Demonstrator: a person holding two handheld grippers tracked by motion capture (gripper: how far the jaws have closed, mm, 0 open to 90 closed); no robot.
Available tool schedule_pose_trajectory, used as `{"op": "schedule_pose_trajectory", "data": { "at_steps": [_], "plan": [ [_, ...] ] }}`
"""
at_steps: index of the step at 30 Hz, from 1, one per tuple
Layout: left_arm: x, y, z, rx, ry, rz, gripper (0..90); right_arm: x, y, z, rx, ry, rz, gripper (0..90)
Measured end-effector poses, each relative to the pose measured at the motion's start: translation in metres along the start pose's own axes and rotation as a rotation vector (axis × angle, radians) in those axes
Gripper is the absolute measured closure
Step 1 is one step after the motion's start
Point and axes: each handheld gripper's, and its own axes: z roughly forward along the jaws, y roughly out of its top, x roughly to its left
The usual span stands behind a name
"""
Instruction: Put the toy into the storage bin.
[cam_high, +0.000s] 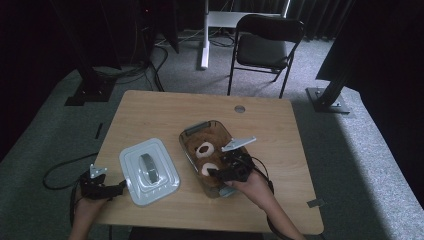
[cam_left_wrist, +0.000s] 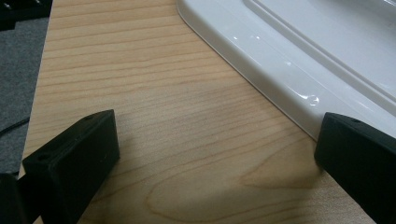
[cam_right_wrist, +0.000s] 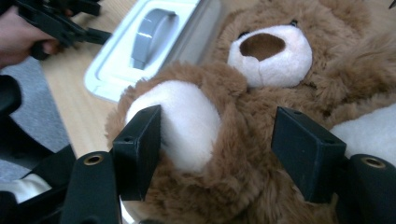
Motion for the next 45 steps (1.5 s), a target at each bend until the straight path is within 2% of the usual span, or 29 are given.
{"op": "schedule_pose_trajectory", "data": {
  "at_steps": [5,10,12,14,16,19,24,26,27,29,31,35,37,38,40,42,43,45],
  "plan": [
    [0.000,0.000,0.000,-0.001,0.000,-0.001,0.5,-0.002,0.004,0.015,0.058,-0.006,-0.014,34.5],
    [0.000,0.000,0.000,-0.001,0.000,-0.002,0.5,0.007,0.010,0.032,0.167,-0.084,-0.103,34.6],
    [0.000,0.000,0.000,0.000,0.000,0.000,0.5,0.011,0.013,0.039,0.210,-0.105,-0.123,34.5],
    [0.000,0.000,0.000,0.000,0.000,-0.002,0.5,0.015,0.015,0.043,0.238,-0.126,-0.152,34.4],
    [0.000,0.000,0.000,0.000,0.000,-0.001,0.5,0.019,0.014,0.045,0.243,-0.151,-0.169,34.2],
    [0.000,0.000,0.000,0.000,0.000,-0.001,0.5,0.020,0.011,0.043,0.215,-0.162,-0.173,32.9],
    [0.000,0.000,0.000,0.003,-0.001,0.003,0.5,0.015,0.010,0.024,0.119,-0.091,-0.116,35.0],
    [0.000,0.000,0.000,0.003,-0.001,0.001,0.5,0.014,0.014,0.010,0.084,-0.040,-0.094,35.4],
    [0.000,0.000,0.000,0.003,-0.001,0.001,0.5,0.012,0.017,-0.004,0.033,-0.025,-0.082,35.3],
    [0.000,0.000,0.000,0.003,-0.001,0.001,0.5,0.008,0.020,-0.019,-0.015,-0.026,-0.065,35.3],
    [0.000,0.000,0.000,0.003,-0.001,0.001,0.5,0.000,0.023,-0.039,-0.068,-0.064,-0.045,35.3],
    [0.000,0.000,0.000,0.003,-0.001,0.000,0.5,-0.018,0.020,-0.060,-0.089,-0.107,-0.010,37.2],
    [0.000,0.000,0.000,0.003,-0.001,0.001,0.5,-0.027,0.015,-0.064,-0.084,-0.119,0.008,44.7],
    [0.000,0.000,0.000,0.003,-0.001,0.001,0.5,-0.030,0.012,-0.065,-0.086,-0.129,0.015,44.9],
    [0.000,0.000,0.000,0.002,-0.001,-0.001,0.5,-0.036,0.007,-0.064,-0.071,-0.138,0.032,52.1],
    [0.000,0.000,0.000,0.000,-0.001,-0.001,0.5,-0.039,0.004,-0.059,-0.052,-0.141,0.029,56.5],
    [0.000,0.000,0.000,-0.001,0.000,-0.002,0.5,-0.039,0.002,-0.057,-0.044,-0.144,0.019,63.8],
    [0.000,0.000,0.000,-0.001,-0.001,-0.002,0.5,-0.039,0.001,-0.054,-0.041,-0.150,0.015,67.8]
  ]
}}
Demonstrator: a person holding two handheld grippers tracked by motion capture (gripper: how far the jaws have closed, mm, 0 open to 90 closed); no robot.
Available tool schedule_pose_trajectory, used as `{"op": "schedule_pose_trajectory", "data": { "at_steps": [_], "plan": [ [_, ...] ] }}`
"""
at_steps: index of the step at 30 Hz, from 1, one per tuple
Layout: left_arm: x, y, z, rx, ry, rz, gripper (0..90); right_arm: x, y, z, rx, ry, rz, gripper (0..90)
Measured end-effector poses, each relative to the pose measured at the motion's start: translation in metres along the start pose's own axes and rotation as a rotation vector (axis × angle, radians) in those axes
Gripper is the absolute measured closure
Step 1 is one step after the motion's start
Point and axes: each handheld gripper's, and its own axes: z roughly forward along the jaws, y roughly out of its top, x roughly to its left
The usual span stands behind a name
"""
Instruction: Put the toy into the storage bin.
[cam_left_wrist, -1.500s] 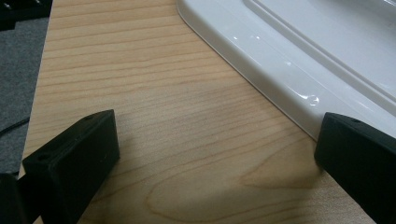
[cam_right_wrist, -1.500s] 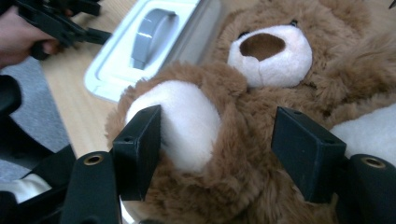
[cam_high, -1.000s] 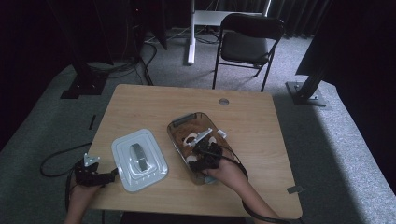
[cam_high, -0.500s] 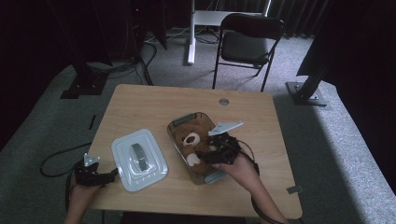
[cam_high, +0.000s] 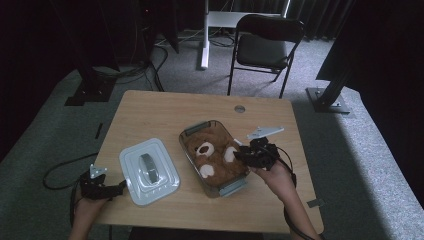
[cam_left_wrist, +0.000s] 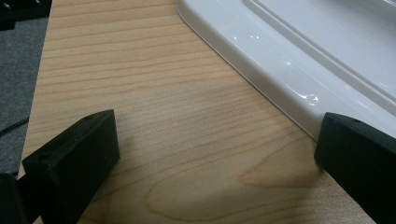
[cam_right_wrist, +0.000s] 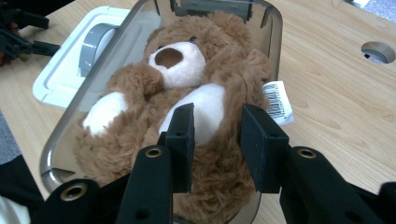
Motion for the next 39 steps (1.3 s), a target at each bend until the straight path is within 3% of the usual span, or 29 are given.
{"op": "schedule_pose_trajectory", "data": {
  "at_steps": [1,4,9,16,21,24,27,30,33,36,39],
  "plan": [
    [0.000,0.000,0.000,0.000,0.000,0.000,0.5,-0.001,0.000,0.001,0.008,-0.004,-0.001,73.3],
    [0.000,0.000,0.000,0.000,0.001,0.002,0.5,-0.001,-0.001,0.006,0.029,0.005,-0.004,78.5],
    [0.000,0.000,0.000,0.001,0.001,0.002,0.5,0.001,-0.002,0.026,0.101,0.008,-0.028,78.6],
    [0.000,0.000,0.000,0.002,0.001,0.004,0.5,-0.002,0.000,0.052,0.172,0.009,-0.011,79.0],
    [0.000,0.000,0.000,0.002,0.000,0.002,0.5,-0.001,0.005,0.071,0.295,-0.026,-0.069,82.9],
    [0.000,0.000,0.000,0.002,0.000,0.002,0.5,0.006,0.009,0.085,0.383,-0.086,-0.127,84.8],
    [0.000,0.000,0.000,0.002,0.000,0.002,0.5,0.014,0.009,0.094,0.428,-0.181,-0.183,85.4],
    [0.000,0.000,0.000,0.001,0.000,0.002,0.5,0.016,0.010,0.094,0.418,-0.185,-0.189,85.2],
    [0.000,0.000,0.000,0.002,0.000,0.002,0.5,0.011,0.009,0.088,0.366,-0.164,-0.157,83.1],
    [0.000,0.000,0.000,0.002,0.000,0.004,0.5,0.005,0.009,0.073,0.271,-0.131,-0.128,77.3],
    [0.000,0.000,0.000,0.000,0.000,0.000,0.5,-0.004,0.011,0.049,0.146,-0.070,-0.061,67.7]
  ]
}}
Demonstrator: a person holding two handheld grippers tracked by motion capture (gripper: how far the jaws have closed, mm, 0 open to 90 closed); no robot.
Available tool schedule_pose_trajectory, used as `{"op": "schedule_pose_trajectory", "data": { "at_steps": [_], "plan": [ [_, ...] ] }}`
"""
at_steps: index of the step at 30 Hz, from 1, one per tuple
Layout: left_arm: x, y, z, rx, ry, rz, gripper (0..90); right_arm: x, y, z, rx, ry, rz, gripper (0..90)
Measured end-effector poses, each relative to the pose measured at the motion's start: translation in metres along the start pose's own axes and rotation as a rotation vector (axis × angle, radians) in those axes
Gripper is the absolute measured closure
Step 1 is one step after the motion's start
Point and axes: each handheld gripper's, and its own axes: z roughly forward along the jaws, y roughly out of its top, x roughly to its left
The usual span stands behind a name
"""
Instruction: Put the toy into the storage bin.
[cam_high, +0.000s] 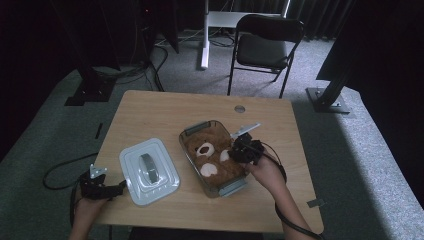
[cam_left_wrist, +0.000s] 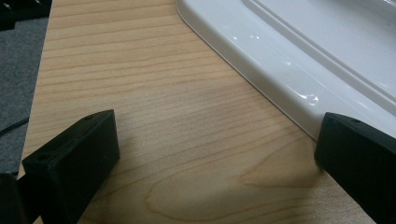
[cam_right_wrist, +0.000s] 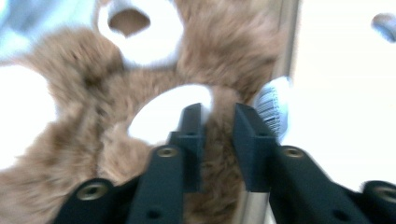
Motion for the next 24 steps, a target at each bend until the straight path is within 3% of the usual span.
{"op": "schedule_pose_trajectory", "data": {
  "at_steps": [5,11,13,15,17,20,24],
  "plan": [
    [0.000,0.000,0.000,0.000,0.000,0.002,0.5,-0.014,-0.005,-0.021,-0.141,0.019,0.062,46.3],
    [-0.001,-0.001,-0.001,0.002,0.009,-0.007,0.5,-0.033,-0.012,-0.023,-0.198,-0.010,0.153,27.9],
    [-0.001,-0.001,-0.001,0.002,0.012,-0.012,0.5,-0.038,-0.016,-0.021,-0.207,-0.026,0.171,14.7],
    [-0.002,-0.001,-0.001,0.002,0.015,-0.016,0.5,-0.044,-0.020,-0.018,-0.220,-0.048,0.181,13.6],
    [-0.002,-0.001,-0.001,0.002,0.017,-0.018,0.5,-0.051,-0.025,-0.013,-0.213,-0.111,0.185,13.0],
    [-0.002,-0.001,-0.001,0.002,0.017,-0.018,0.5,-0.061,-0.033,-0.007,-0.224,-0.143,0.227,12.5],
    [-0.002,-0.001,-0.001,0.003,0.020,-0.021,0.5,-0.077,-0.046,0.004,-0.200,-0.120,0.309,12.4]
  ]
}}
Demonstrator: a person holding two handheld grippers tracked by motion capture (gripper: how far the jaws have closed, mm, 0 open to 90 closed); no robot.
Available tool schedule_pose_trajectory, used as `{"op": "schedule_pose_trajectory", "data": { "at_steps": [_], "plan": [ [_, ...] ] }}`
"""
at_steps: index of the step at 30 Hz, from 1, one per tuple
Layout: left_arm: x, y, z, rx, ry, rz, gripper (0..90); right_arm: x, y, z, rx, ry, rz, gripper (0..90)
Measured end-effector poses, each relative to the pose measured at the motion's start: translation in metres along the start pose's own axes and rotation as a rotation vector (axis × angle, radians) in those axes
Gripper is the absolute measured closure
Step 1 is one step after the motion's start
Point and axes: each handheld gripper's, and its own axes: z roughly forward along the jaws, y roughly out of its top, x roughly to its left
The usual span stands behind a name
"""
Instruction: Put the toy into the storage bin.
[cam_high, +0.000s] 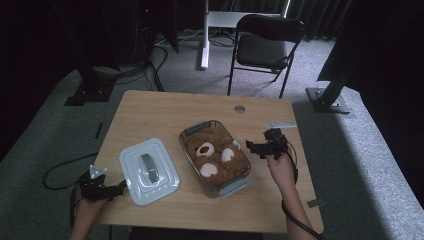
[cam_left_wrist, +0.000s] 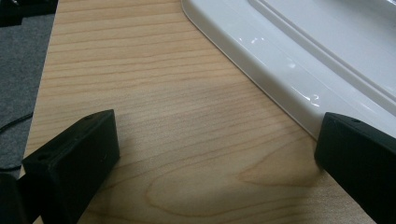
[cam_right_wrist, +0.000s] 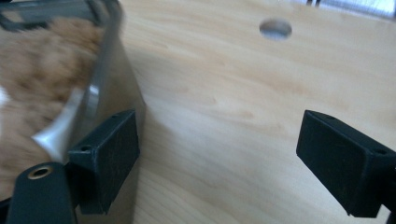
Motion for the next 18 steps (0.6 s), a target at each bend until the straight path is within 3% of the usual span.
{"op": "schedule_pose_trajectory", "data": {
  "at_steps": [7,10,14,18],
  "plan": [
    [-0.001,0.001,0.000,0.005,0.005,-0.006,0.5,-0.012,-0.018,0.018,0.024,0.002,0.026,12.2],
    [-0.001,0.003,-0.001,0.019,0.003,-0.025,0.5,-0.013,-0.024,0.023,0.023,-0.006,0.026,11.8],
    [-0.001,0.005,-0.003,0.008,-0.016,-0.037,0.5,-0.013,-0.033,0.036,0.062,0.018,0.021,10.8],
    [-0.006,0.008,-0.006,0.022,0.005,-0.030,0.6,-0.010,-0.040,0.045,0.086,0.006,0.001,10.8]
  ]
}}
